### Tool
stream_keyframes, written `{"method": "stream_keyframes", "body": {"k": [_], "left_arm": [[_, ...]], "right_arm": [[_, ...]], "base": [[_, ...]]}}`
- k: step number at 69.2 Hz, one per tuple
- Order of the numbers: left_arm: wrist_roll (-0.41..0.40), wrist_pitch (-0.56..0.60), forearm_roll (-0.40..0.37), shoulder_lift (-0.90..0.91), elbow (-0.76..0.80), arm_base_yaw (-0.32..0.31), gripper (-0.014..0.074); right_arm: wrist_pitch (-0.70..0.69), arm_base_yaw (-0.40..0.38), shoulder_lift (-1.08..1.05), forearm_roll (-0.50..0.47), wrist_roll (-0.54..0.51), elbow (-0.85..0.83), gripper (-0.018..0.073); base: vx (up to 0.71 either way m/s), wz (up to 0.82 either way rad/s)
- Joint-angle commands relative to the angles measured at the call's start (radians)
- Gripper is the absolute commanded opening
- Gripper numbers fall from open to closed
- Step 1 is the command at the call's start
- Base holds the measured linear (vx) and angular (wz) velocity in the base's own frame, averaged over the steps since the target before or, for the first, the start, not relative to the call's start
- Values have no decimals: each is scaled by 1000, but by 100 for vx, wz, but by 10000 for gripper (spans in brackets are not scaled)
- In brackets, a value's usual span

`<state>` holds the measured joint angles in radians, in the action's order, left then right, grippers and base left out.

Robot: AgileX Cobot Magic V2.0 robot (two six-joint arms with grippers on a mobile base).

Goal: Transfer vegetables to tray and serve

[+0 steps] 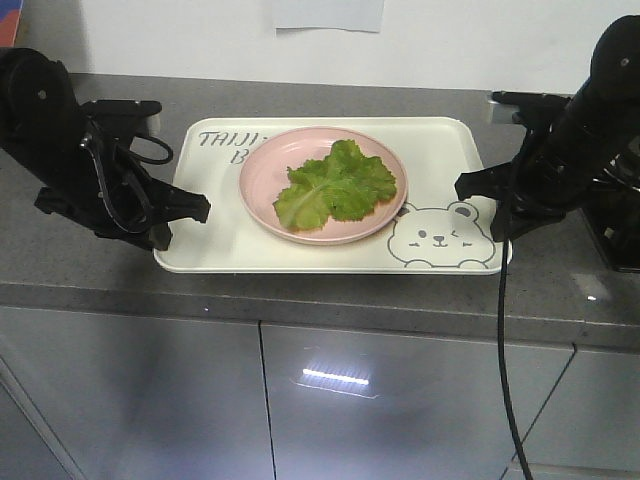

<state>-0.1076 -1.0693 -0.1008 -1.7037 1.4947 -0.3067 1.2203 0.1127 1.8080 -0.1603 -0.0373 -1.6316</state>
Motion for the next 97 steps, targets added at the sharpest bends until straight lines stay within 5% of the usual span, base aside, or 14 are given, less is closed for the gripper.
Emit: {"method": "stream_keyframes", "body": {"k": [1,97], "left_arm": [[33,70,-112,57,42,-28,-6],[33,70,-112,57,42,-28,-6]], "right_arm": [[-48,17,-61,-113,-39,-35,-4],[-48,17,-61,-113,-39,-35,-4]], "base": [[5,-5],[2,-1]]}}
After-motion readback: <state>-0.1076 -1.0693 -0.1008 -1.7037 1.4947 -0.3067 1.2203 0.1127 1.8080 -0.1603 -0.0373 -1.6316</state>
